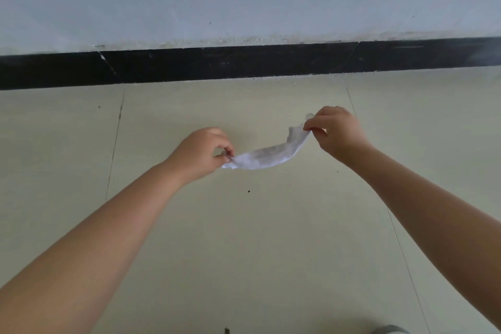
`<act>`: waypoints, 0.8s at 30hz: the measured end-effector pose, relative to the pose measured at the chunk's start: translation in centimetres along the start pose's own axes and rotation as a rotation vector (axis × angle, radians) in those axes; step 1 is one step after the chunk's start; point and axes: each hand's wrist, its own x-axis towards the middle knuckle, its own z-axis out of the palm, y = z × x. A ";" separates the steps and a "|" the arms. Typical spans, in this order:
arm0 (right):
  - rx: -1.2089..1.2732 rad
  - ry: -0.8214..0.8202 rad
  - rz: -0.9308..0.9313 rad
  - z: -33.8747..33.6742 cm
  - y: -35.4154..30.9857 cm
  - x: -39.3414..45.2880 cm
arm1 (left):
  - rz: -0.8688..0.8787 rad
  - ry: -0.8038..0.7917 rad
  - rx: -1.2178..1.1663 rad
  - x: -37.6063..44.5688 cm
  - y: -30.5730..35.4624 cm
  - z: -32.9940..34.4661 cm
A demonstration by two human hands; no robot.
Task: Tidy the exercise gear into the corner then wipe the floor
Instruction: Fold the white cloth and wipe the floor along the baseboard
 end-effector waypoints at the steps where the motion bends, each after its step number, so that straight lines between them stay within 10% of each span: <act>1: 0.079 0.008 0.069 0.0 -0.3 0.2 | 0.057 0.025 0.005 -0.3 0.2 0.0; 8: -0.006 -0.091 0.254 2.6 0.8 -6.3 | 0.576 -0.020 0.454 -4.6 0.4 4.3; 14: -0.335 -0.742 0.256 4.2 -0.6 -12.2 | 0.358 -0.244 0.371 -8.0 -0.9 11.9; 24: -0.378 -0.605 -0.027 7.5 -2.3 -14.0 | 0.221 -0.021 0.115 -8.2 -0.6 11.3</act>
